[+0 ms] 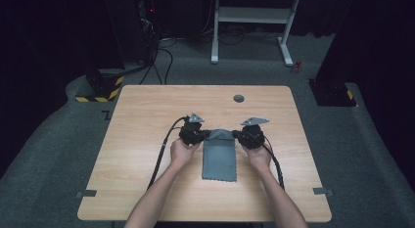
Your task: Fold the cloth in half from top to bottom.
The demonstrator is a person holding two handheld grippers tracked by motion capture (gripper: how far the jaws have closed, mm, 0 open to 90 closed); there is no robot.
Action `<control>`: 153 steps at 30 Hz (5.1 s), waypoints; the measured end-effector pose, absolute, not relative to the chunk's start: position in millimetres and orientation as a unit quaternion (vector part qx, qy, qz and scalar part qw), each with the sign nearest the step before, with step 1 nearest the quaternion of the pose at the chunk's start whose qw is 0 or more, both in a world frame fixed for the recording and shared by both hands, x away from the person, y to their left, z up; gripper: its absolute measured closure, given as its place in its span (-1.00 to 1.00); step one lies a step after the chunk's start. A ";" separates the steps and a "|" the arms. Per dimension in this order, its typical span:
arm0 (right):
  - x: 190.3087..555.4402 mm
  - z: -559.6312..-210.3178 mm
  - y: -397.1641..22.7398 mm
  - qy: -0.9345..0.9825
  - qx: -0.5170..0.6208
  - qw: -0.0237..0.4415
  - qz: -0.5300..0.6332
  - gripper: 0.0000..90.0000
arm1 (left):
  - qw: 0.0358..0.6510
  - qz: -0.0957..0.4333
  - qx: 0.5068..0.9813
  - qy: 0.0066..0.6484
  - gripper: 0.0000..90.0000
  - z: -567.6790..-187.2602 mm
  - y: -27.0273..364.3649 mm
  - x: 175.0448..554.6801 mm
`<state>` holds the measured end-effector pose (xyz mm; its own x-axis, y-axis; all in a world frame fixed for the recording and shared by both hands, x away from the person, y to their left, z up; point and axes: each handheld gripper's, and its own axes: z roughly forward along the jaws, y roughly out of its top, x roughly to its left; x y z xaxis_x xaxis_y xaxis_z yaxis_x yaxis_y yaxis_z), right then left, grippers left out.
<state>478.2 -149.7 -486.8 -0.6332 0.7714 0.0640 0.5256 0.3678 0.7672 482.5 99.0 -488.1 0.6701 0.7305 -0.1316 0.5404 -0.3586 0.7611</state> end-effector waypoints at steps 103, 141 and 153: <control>378.4 -513.1 -162.5 0.835 0.330 0.131 0.421 0.99 | 0.452 0.086 0.817 0.348 0.98 -514.1 117.2 386.8; 353.8 -520.7 -163.1 0.844 0.313 0.133 0.415 0.93 | 0.445 0.076 0.830 0.327 0.91 -515.9 118.7 364.7; 340.2 -509.5 -178.3 0.828 0.320 0.132 0.441 0.94 | 0.473 0.073 0.814 0.329 0.61 -504.7 134.8 351.8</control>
<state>340.2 -178.3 -509.5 -0.7608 0.6458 0.0640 0.4139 0.4069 0.8143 351.8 134.8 -504.7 0.7724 0.6053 -0.1924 0.4669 -0.3357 0.8181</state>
